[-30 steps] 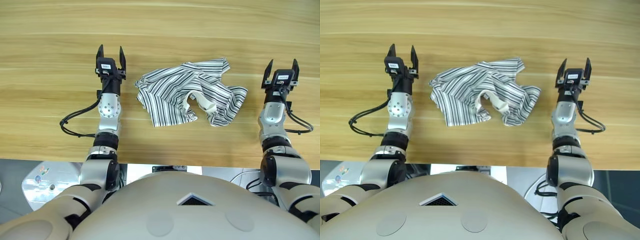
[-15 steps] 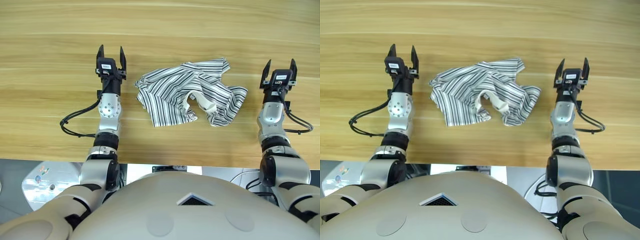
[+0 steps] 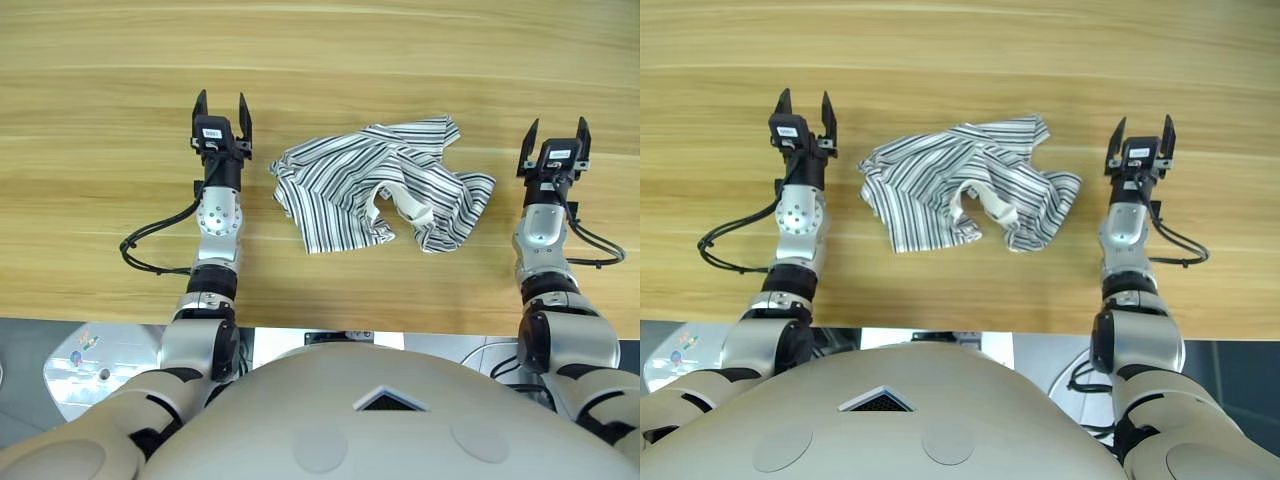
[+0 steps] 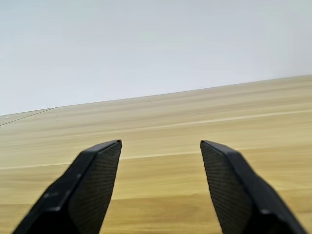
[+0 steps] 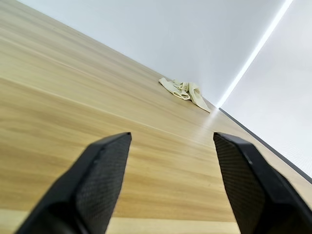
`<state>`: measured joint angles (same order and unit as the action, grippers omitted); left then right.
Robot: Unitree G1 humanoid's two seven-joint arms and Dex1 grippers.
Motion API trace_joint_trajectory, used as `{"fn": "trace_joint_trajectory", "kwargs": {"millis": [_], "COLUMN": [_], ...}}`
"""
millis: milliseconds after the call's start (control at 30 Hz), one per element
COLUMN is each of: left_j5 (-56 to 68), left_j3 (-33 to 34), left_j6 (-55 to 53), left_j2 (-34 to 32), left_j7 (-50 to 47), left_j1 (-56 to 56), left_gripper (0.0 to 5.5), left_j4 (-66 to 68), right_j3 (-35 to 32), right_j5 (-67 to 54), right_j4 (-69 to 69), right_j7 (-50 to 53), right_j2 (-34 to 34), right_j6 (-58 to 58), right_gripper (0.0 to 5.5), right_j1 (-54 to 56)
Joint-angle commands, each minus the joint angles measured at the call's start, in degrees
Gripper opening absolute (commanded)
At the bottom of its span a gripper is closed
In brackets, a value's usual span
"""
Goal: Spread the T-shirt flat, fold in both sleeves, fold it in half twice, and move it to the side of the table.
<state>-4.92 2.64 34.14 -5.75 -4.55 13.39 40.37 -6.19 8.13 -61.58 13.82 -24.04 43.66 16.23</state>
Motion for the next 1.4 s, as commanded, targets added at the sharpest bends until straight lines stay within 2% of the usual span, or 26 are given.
{"fn": "trace_joint_trajectory", "kwargs": {"millis": [33,167,233,467,767,900,933,967,1067,1167,1267,1400], "left_j5": [-0.8,-1.0,-1.1,-0.4,3.1,3.0,3.0,5.1,19.6,29.6,31.1,24.1], "left_j3": [-0.3,-0.4,-0.3,0.2,0.8,0.6,0.2,-0.7,-7.9,-15.0,-18.1,-20.9], "left_j6": [-0.8,-0.4,-0.4,-0.9,-0.3,-0.4,0.1,0.1,-1.3,-5.4,-8.6,-9.3], "left_j2": [-0.2,-0.3,-0.3,0.0,-0.2,0.1,0.0,-0.1,-2.7,-9.7,-16.7,-22.9], "left_j7": [-0.4,-0.5,-0.7,-0.7,4.4,4.3,5.0,8.6,28.5,43.9,51.7,55.8], "left_j1": [0.1,0.3,0.4,0.7,1.4,0.3,-1.0,-3.5,-15.7,-26.4,-33.1,-37.9], "left_gripper": [3.02,3.02,2.74,2.74,2.74,3.4,3.4,3.4,3.4,3.4,3.4,3.4], "left_j4": [0.9,1.2,1.4,1.7,3.7,2.0,0.0,-3.8,-22.7,-38.2,-46.7,-50.8], "right_j3": [0.1,0.1,0.1,0.2,3.4,4.5,4.7,4.9,6.6,9.6,10.9,11.6], "right_j5": [0.2,0.3,0.3,0.4,4.2,5.8,5.8,5.0,-2.6,-21.5,-29.1,-25.2], "right_j4": [0.4,0.3,0.2,0.7,2.8,10.8,14.5,20.4,39.5,57.5,67.0,69.4], "right_j7": [-0.2,-0.1,-0.1,-0.2,0.8,0.2,-1.0,-3.5,-14.9,-27.9,-37.4,-44.9], "right_j2": [0.2,0.2,0.2,0.1,1.9,1.7,1.0,-0.2,-5.0,-10.8,-16.5,-19.7], "right_j6": [0.0,-0.1,-0.1,0.4,1.9,3.6,3.9,4.0,2.4,-1.9,-2.6,-3.8], "right_gripper": [3.14,3.14,3.14,3.14,3.14,3.14,3.14,3.14,3.14,3.14,3.14,3.14], "right_j1": [-0.1,-0.1,0.0,-0.6,-1.8,-6.1,-8.5,-12.5,-25.5,-37.2,-45.2,-49.5]}}
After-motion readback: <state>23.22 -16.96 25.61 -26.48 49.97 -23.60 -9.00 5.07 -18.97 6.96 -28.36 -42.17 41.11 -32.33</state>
